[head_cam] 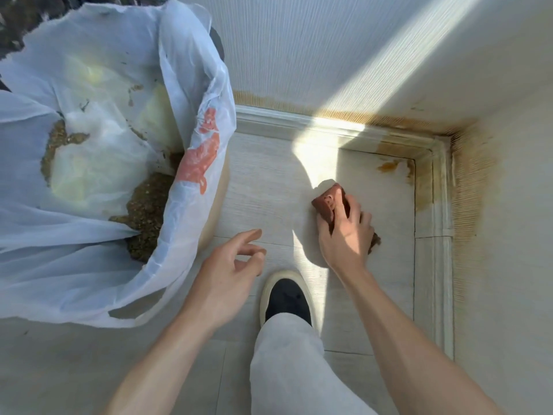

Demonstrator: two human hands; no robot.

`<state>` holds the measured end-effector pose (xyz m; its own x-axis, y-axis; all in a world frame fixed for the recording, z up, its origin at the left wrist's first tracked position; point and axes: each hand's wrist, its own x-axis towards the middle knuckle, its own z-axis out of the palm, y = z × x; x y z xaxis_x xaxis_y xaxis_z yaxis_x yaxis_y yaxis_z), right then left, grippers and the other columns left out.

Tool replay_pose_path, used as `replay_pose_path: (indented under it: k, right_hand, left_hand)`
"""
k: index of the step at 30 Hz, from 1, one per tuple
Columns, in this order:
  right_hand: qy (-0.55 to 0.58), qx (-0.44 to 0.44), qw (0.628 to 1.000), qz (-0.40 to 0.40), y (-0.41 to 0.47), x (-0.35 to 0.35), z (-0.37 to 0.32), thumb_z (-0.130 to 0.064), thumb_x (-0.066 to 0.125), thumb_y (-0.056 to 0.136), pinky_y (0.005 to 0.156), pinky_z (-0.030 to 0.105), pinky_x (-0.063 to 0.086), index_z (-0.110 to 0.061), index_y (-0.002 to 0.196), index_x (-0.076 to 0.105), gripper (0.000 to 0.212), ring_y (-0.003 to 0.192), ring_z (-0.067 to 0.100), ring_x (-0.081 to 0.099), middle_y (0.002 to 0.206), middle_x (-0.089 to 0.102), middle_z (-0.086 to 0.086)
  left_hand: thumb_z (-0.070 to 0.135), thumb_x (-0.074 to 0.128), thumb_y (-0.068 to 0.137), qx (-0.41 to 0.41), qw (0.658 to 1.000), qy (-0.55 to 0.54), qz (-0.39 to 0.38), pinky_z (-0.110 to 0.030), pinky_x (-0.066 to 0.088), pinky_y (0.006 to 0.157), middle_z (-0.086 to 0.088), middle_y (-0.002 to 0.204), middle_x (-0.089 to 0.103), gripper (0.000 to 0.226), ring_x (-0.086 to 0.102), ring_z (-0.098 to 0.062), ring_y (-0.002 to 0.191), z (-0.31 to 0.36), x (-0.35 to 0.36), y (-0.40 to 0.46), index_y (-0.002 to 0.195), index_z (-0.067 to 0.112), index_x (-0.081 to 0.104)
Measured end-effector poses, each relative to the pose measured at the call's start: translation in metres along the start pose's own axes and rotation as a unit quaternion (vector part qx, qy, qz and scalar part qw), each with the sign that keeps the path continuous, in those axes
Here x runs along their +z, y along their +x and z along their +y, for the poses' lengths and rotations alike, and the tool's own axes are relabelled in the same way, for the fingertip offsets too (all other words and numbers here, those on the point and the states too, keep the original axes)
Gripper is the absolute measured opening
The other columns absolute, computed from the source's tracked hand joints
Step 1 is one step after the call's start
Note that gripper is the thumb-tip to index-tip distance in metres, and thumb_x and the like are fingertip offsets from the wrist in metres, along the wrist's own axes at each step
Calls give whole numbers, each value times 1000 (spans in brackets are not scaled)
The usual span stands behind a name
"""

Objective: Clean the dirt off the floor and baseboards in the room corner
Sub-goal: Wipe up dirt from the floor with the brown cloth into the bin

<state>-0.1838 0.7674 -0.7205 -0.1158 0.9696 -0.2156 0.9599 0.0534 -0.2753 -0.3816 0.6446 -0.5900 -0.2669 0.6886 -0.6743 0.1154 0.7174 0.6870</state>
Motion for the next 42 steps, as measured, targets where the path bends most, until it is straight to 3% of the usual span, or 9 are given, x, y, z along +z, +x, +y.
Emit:
replay_pose_path:
  k: [5,11,15,20,27,31,35,39,42]
  right_hand:
    - [-25,-69,997,-40,-17,-3,8,-56,42,102,105,53,41,-36,159,28,63,130,32,32,165,24,5]
    - [-109,-143,978,-104,0,-31,7,-32,64,95,84,48,58,-33,159,27,74,123,33,43,161,19,2]
    - [-191,-203,955,-99,10,-35,-2,-23,68,96,75,44,59,-26,147,43,58,106,38,57,154,31,11]
    - [-203,-236,944,-110,6,-36,13,-5,71,88,60,40,56,-22,126,55,45,95,39,58,140,44,12]
    - [-111,-72,989,-66,-38,-26,57,3,66,83,61,36,45,-17,113,68,36,97,39,51,129,53,8]
    - [26,-43,998,-34,-45,-2,-14,-5,62,83,65,32,38,-22,94,62,20,89,31,44,115,54,-5]
    - [136,-74,987,-29,-29,18,-78,3,50,77,65,32,35,-20,94,62,30,83,27,44,109,56,-7]
    - [377,-28,923,-71,-9,14,-95,9,55,72,77,18,41,-21,93,66,38,87,10,56,99,62,-10]
    - [604,107,771,-170,-7,-1,-88,19,52,80,72,28,53,-13,100,66,40,81,17,63,91,67,3]
  left_hand:
    - [25,59,100,2,1000,1,-2,-42,54,99,21,112,71,40,71,0,89,-3,0,-3,136,43,58]
    - [26,59,100,3,1000,10,-8,-42,54,98,21,112,70,40,71,0,90,-5,-1,-8,136,44,57]
    - [25,58,100,7,1000,9,-10,-43,55,97,19,112,71,40,71,0,87,-2,2,-8,135,44,57]
    - [23,58,100,12,1000,16,-24,-43,55,95,21,105,72,39,71,-2,83,7,8,-7,132,45,59]
    - [27,60,99,42,999,16,-20,-45,57,90,24,102,72,34,71,-3,81,15,4,-11,123,50,61]
    - [23,59,100,40,999,8,5,-44,57,91,22,102,73,32,71,-3,81,14,0,-20,117,50,63]
    - [40,57,85,39,999,-3,22,-46,57,89,16,103,74,28,71,-6,81,10,-9,-28,110,49,66]
    - [37,55,85,58,998,2,35,-39,57,88,20,106,73,33,70,-7,88,5,-19,-35,114,48,66]
    - [24,58,100,82,996,31,30,-15,47,91,30,122,65,44,63,2,110,-1,-25,-34,135,50,54]
